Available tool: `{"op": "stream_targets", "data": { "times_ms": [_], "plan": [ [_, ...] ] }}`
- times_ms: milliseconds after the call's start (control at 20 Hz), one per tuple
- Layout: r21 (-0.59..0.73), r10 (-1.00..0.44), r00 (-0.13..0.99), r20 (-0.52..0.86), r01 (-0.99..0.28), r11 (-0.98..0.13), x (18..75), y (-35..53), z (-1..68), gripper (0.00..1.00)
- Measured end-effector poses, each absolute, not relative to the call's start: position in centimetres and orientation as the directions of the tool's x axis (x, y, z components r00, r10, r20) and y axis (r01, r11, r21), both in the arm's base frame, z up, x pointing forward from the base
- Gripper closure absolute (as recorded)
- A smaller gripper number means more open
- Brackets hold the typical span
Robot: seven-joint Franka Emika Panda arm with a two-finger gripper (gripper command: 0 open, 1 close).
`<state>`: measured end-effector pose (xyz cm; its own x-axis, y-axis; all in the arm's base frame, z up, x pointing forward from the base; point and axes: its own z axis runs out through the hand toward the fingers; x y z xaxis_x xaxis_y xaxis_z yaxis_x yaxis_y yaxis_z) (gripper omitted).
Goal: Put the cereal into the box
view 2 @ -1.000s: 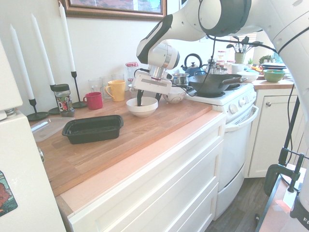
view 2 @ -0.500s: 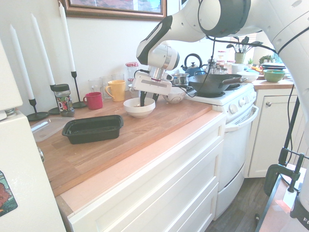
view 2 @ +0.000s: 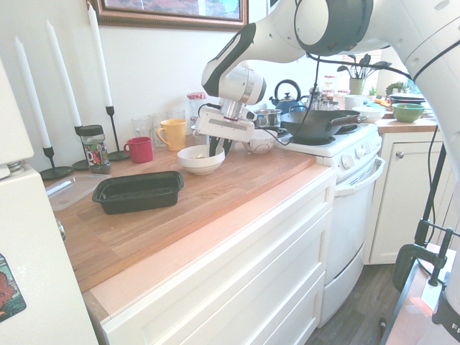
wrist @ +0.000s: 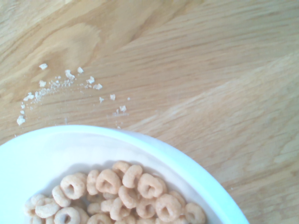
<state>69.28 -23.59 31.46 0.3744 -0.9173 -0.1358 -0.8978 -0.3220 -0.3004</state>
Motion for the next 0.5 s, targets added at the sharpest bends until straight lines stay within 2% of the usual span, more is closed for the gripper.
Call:
{"op": "stream_targets", "data": {
  "times_ms": [500],
  "plan": [
    [-0.28,-0.903,0.421,-0.086,-0.88,-0.384,70.0,-22.8,32.5,1.0]
  ]
}}
